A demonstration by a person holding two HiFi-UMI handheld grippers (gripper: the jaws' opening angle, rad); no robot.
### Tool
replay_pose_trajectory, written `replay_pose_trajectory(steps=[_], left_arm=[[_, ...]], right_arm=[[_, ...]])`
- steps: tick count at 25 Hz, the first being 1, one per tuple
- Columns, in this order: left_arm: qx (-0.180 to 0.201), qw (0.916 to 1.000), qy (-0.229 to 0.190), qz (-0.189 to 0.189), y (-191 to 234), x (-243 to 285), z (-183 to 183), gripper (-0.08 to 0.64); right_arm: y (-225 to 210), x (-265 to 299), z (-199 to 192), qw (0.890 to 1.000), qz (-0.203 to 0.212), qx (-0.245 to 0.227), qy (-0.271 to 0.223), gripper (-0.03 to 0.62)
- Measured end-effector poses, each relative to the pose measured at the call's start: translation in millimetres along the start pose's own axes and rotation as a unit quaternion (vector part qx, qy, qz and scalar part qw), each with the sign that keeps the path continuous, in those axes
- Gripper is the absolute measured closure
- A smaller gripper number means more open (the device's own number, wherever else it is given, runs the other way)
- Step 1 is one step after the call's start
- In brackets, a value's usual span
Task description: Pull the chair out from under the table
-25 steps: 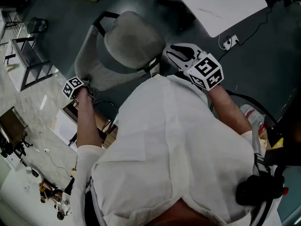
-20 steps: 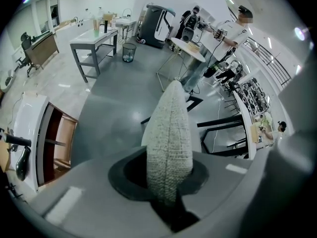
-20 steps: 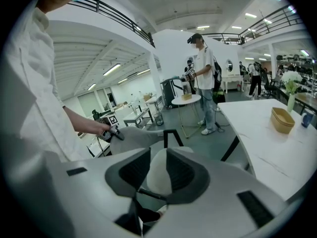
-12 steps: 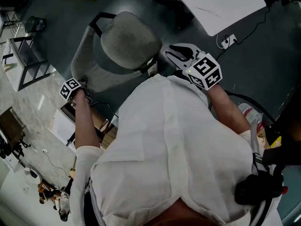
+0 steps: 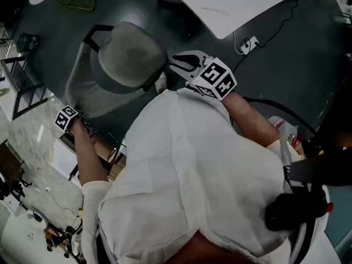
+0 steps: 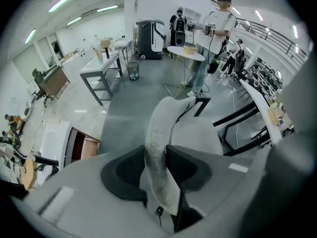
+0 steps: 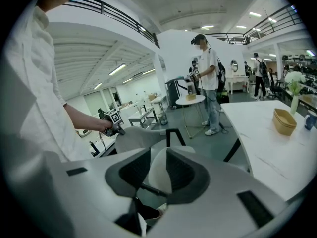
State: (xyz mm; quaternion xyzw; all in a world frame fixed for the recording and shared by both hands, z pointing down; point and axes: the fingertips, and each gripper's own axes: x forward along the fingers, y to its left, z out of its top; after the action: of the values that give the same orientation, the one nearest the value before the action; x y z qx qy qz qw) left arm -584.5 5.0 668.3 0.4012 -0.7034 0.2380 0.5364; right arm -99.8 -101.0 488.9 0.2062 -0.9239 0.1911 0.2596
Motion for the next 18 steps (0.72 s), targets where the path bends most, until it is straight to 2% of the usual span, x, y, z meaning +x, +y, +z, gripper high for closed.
replay_pose_trajectory(steps=[3, 6, 9, 12, 18], left_arm=[[0.01, 0.9984, -0.054, 0.017, -20.0, -35.9, 1.7, 0.433], [0.025, 0.9939, -0.107, 0.008, -52.3, -75.7, -2.1, 0.433], [0.047, 0.9848, -0.166, -0.022, -98.7, -114.2, -11.5, 0.446], [0.065, 0.9735, -0.211, -0.059, -151.6, -147.7, -34.6, 0.552], [0.08, 0.9518, -0.251, -0.158, -247.8, -200.9, -105.5, 0.554]], right_arm=[[-14.7, -18.9, 0.1, 1.0, 0.022, -0.015, -0.002, 0.492], [-22.8, -39.2, 0.5, 0.999, 0.037, -0.026, -0.006, 0.492], [-25.6, -56.8, -5.9, 0.998, 0.053, -0.039, -0.005, 0.497], [-26.5, -73.0, -16.5, 0.996, 0.071, -0.054, -0.002, 0.506], [-24.5, -91.8, -30.8, 0.989, 0.116, -0.086, 0.0, 0.528]])
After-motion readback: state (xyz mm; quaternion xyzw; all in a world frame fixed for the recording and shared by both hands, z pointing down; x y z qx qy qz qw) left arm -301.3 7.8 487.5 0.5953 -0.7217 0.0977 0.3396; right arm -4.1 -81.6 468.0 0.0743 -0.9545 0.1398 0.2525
